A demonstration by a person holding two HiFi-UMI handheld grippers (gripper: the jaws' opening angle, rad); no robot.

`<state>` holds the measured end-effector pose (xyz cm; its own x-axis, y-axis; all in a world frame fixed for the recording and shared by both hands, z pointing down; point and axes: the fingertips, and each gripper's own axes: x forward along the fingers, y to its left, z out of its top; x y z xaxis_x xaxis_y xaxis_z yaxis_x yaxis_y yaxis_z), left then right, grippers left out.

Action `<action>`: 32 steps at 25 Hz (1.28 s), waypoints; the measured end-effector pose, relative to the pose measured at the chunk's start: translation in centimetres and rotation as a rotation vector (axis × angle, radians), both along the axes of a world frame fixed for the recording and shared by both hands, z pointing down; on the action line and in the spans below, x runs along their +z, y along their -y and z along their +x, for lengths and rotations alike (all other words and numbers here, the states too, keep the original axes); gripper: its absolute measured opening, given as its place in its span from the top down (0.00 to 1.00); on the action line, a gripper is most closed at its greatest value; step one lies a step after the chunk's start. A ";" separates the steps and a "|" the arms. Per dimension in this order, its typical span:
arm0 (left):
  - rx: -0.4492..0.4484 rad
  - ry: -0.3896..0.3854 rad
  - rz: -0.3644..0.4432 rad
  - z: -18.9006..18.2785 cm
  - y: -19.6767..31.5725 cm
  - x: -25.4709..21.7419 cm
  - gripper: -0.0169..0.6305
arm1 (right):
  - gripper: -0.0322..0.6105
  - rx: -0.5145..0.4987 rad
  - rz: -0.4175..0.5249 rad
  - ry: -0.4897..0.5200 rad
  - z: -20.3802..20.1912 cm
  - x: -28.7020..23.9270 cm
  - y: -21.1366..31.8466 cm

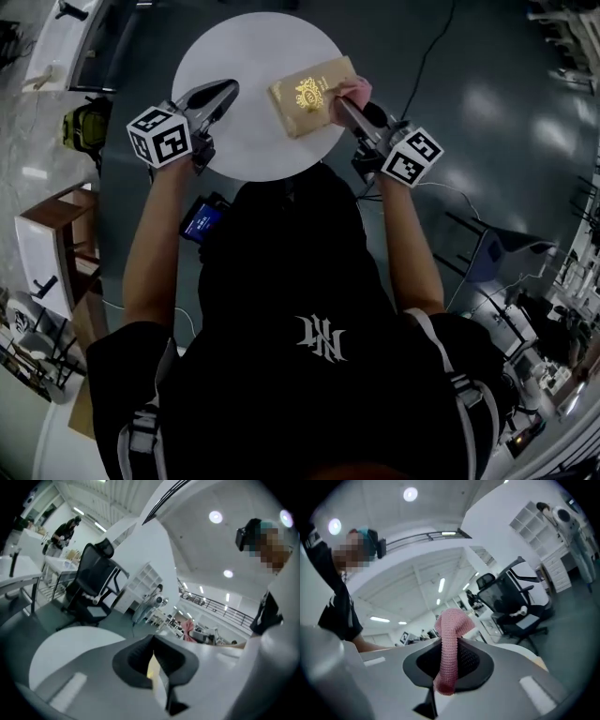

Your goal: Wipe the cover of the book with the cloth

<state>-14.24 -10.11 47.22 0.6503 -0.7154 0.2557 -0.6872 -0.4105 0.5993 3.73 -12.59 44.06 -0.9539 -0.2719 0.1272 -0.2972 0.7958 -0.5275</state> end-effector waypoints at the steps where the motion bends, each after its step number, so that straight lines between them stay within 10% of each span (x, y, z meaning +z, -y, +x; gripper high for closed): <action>1: 0.009 0.002 0.070 -0.1 0.3 -3.0 0.97 | 0.89 -0.032 0.016 0.087 -1.2 -2.6 0.0; 6: 0.055 0.027 0.336 1.5 -2.5 -16.1 0.97 | 0.89 -0.187 0.166 0.328 -4.0 -14.3 -2.8; 15: 0.059 0.240 0.659 10.2 -11.7 -30.2 0.97 | 0.89 -0.356 0.428 0.439 1.2 -27.3 -10.4; 20: 0.103 0.444 0.629 18.8 -18.5 -28.9 0.97 | 0.89 -0.395 0.449 0.484 8.4 -27.7 -16.1; 32: 0.059 0.496 0.470 21.9 -21.3 -27.5 0.97 | 0.90 -0.392 0.346 0.512 10.7 -27.5 -19.9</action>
